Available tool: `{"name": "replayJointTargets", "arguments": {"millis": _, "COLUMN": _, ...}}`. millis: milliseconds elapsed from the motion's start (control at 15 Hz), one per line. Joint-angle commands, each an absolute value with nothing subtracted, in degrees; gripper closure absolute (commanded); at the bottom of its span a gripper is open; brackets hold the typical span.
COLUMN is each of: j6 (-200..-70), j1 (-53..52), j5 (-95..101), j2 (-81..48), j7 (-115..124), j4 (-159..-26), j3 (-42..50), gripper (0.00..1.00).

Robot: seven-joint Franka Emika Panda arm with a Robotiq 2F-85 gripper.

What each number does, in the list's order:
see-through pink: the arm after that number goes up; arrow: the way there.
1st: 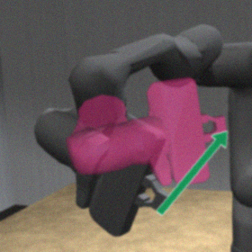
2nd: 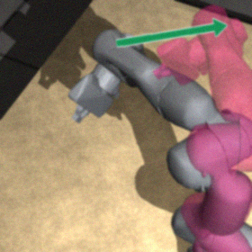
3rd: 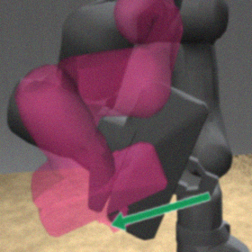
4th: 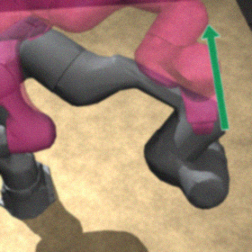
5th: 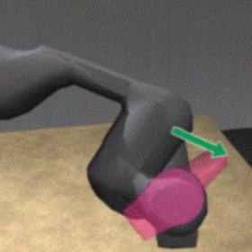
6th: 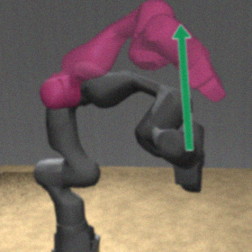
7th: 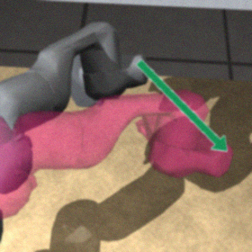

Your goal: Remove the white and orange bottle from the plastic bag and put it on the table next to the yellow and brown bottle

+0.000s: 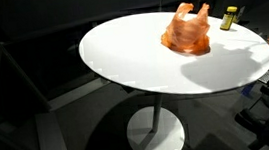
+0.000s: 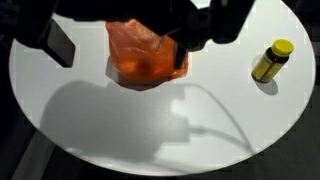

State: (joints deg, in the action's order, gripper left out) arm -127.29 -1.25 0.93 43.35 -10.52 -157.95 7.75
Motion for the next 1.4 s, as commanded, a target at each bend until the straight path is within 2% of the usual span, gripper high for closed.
{"name": "replayJointTargets", "arguments": {"millis": 0, "j6": -125.8, "j1": -1.1, "j5": -0.8, "j2": 40.3, "j7": -10.0, "j4": -153.5, "j3": 7.5, "gripper": 0.00}}
{"name": "replayJointTargets", "arguments": {"millis": 800, "j6": -125.6, "j1": -0.6, "j5": -3.4, "j2": 17.5, "j7": -9.8, "j4": -129.7, "j3": 8.0, "gripper": 0.00}}
{"name": "replayJointTargets", "arguments": {"millis": 1333, "j6": -118.3, "j1": 2.0, "j5": -10.5, "j2": 1.1, "j7": -9.4, "j4": -116.7, "j3": 7.8, "gripper": 0.00}}
